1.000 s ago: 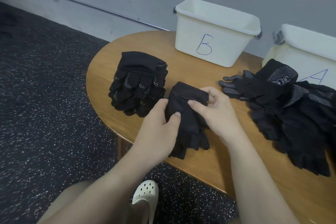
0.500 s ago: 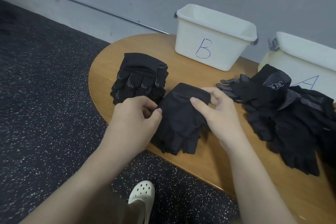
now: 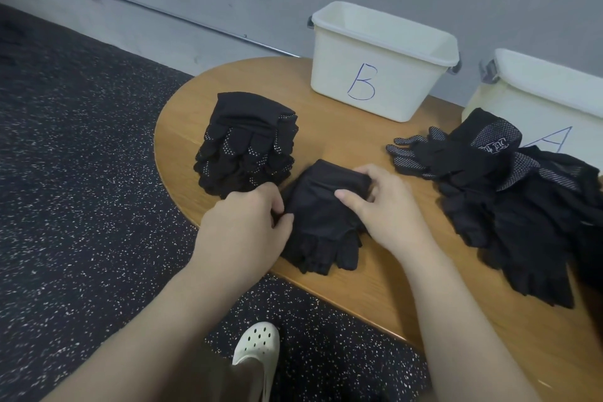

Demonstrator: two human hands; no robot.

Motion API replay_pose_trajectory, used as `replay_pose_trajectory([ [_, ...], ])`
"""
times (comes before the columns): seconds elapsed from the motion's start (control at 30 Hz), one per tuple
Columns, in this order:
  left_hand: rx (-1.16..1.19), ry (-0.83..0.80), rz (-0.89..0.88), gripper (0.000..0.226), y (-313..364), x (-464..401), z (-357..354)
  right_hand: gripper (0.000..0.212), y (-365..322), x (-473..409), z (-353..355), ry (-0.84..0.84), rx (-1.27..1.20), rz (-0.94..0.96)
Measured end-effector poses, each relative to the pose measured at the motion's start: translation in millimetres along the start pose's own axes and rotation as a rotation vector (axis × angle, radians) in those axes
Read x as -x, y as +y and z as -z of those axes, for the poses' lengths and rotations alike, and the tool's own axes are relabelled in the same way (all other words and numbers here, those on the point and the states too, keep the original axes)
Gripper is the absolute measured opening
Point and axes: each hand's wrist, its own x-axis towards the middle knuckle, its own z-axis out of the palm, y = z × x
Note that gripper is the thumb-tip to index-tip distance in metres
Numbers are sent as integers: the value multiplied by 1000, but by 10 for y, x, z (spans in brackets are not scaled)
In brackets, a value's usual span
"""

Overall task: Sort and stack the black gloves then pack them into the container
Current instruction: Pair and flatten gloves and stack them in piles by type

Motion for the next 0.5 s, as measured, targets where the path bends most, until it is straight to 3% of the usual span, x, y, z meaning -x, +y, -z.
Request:
replay_pose_trajectory([
  [0.17, 45, -17, -109, 15, 107, 16, -101, 24, 30, 30, 163, 23, -90, -75],
  [0.27, 90, 17, -148, 14, 108, 15, -115, 34, 76, 76, 225, 56, 12, -51],
  [0.4, 97, 165, -258, 13, 108, 36, -92, 32, 66, 203, 311, 197, 100, 208],
  [0.5, 134, 156, -356, 32, 157, 41, -139, 32, 26, 274, 278, 115, 131, 372],
])
